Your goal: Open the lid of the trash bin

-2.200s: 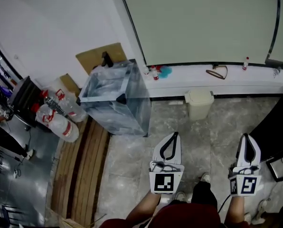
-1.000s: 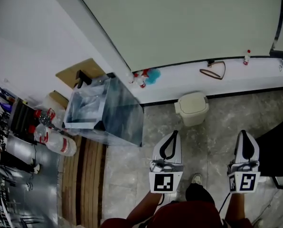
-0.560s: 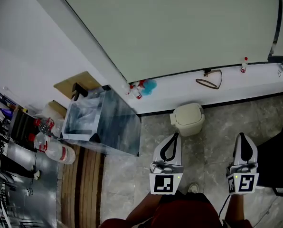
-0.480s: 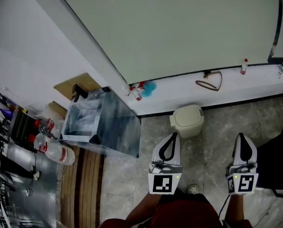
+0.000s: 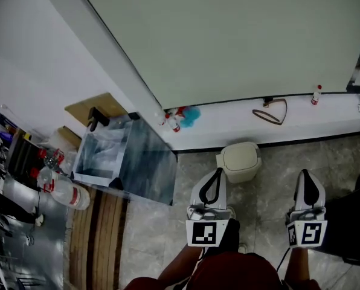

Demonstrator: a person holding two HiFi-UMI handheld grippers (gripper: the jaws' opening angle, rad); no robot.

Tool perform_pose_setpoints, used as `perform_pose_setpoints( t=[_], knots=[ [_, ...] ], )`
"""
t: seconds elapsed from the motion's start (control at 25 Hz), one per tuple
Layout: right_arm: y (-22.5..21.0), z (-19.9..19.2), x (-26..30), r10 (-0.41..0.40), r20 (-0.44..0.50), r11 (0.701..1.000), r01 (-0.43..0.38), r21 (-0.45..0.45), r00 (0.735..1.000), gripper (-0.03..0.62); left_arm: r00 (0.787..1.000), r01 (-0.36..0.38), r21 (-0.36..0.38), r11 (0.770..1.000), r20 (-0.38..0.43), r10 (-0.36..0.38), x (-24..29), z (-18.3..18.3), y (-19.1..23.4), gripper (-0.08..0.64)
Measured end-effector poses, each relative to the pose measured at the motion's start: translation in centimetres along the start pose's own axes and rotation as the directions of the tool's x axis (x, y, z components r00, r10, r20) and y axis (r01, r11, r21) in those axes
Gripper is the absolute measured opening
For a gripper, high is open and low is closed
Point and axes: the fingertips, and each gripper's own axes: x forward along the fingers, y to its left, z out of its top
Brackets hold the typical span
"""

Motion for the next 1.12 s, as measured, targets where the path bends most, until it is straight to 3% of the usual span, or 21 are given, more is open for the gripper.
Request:
perform_pose_setpoints(
  t=[0.52, 0.64, 1.12],
  knots=[
    [2.8, -0.9, 16.5, 0.063, -0.023, 0.997, -0.064, -0.045, 0.998, 0.0, 0.998, -0.06, -0.077, 0.995, 0.002, 0.06, 10.8, -3.0, 10.5, 0.005],
    [3.5, -1.7, 19.8, 0.078, -0.033, 0.996, -0.08, -0.045, 0.996, 0.0, 0.998, -0.067, -0.056, 0.996, -0.012, 0.066, 12.9, -4.1, 12.6, 0.005],
    [4.4, -5.2, 27.2, 0.11, -0.091, 0.993, -0.113, -0.03, 0.99, 0.0, 0.994, -0.103, -0.073, 0.992, -0.054, 0.1, 17.9, -7.6, 16.9, 0.005]
  ],
)
